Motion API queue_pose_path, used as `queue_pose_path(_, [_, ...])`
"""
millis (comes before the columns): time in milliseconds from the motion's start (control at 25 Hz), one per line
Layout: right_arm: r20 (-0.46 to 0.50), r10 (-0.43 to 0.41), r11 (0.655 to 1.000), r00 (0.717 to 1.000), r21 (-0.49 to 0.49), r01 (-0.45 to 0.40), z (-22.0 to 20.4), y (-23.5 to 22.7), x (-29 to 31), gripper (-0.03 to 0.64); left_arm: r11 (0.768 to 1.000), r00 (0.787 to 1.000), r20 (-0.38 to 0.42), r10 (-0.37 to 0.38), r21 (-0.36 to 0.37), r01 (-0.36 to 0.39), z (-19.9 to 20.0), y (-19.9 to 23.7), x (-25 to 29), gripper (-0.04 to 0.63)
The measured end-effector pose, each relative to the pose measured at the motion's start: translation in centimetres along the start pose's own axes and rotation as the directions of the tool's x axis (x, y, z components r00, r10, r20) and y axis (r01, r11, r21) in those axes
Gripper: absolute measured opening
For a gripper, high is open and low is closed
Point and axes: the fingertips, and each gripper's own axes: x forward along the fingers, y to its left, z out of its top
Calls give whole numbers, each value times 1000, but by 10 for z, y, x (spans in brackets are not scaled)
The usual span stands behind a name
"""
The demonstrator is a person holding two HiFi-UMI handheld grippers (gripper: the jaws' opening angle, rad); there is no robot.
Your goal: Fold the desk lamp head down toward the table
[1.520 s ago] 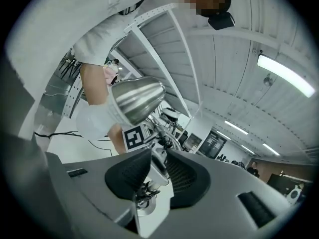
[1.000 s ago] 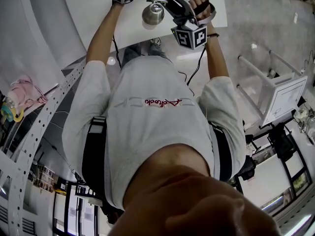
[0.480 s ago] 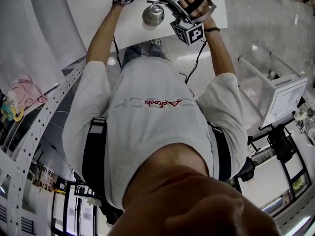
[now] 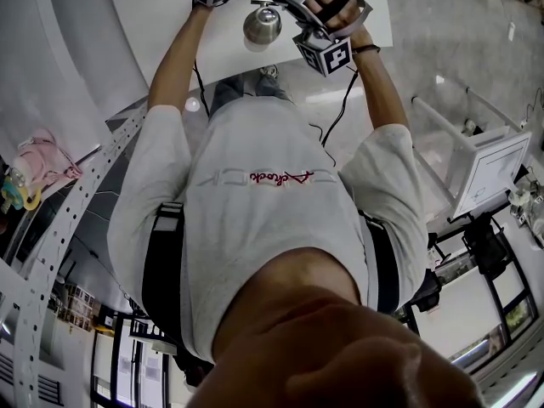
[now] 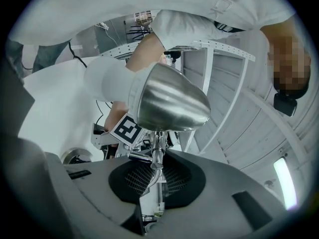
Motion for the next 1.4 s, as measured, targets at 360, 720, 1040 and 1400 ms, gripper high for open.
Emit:
queue_pose_path(360, [6,-21,999,1000,-35,21,3,7,-1,52,1000,1000,2,-2,0,2,0,0,-1,189])
queue_pose_path(720, [25,-93,994,995,-56,94,7,16,-3,54,1000,1000,17,-13,1,13,5,-3,-2,189])
queue_pose_path(1040, [18,-91,993,996,-77,92,7,28,-4,60,1000,1000,18,-20,5,20,11,-6,-2,189])
queue_pose_path(1400, [23,-102,990,995,-98,104,8,33,-4,61,1000,1000,19,-19,1,19,10,-5,-1,189])
